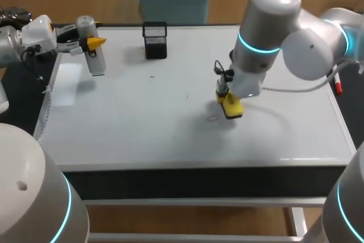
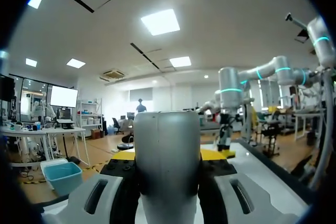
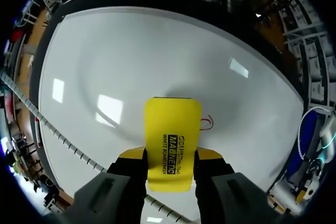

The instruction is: Pick up the inspection probe, press it on each red-marked spot on the whiteboard one by one, put down the probe, pick up the eraser, and wipe off all the red marks.

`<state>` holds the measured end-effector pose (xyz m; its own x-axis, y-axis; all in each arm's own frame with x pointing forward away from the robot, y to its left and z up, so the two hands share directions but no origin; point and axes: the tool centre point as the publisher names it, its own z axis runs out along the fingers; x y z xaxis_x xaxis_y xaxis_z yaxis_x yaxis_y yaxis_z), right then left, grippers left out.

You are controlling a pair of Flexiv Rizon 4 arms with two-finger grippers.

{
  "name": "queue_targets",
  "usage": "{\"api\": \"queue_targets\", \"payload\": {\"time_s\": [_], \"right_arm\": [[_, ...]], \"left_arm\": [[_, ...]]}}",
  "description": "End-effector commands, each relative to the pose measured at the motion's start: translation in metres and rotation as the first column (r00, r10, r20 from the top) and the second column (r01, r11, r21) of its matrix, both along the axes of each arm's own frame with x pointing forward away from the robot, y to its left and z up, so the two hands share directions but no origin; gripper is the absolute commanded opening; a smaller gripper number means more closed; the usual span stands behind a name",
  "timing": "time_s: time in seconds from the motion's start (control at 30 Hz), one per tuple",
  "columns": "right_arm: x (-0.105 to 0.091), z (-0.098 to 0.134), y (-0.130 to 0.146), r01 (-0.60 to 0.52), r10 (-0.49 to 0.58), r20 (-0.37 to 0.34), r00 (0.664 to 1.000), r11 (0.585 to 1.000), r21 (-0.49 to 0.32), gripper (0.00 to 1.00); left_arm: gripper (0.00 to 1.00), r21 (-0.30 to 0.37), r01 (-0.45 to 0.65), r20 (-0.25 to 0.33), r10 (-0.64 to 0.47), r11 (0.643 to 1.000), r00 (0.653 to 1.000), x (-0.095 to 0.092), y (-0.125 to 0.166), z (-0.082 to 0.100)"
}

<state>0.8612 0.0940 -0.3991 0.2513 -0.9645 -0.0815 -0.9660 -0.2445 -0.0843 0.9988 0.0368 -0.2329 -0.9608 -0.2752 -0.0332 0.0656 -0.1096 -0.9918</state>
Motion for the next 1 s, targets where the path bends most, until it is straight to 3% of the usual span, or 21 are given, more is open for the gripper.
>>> {"api": "queue_targets", "payload": {"time_s": [0.03, 0.4, 1.0], "right_arm": [[-0.004, -0.001, 0.014, -0.021, 0.021, 0.004, 1.000, 1.000, -0.009, 0.00], [-0.025, -0.013, 0.038, -0.084, 0.083, -0.002, 0.997, 0.996, -0.038, 0.00], [-0.031, -0.021, 0.057, -0.137, 0.136, -0.020, 0.991, 0.990, -0.035, 0.00]], "left_arm": [[0.00, -0.001, 0.002, 0.002, -0.002, 1.000, 1.000, 0.001, 0.000, 0.000], [0.00, -0.001, 0.002, 0.002, -0.002, 1.000, 1.000, 0.001, 0.000, 0.000], [0.00, -0.001, 0.002, 0.002, -0.002, 1.000, 1.000, 0.001, 0.000, 0.000]]}}
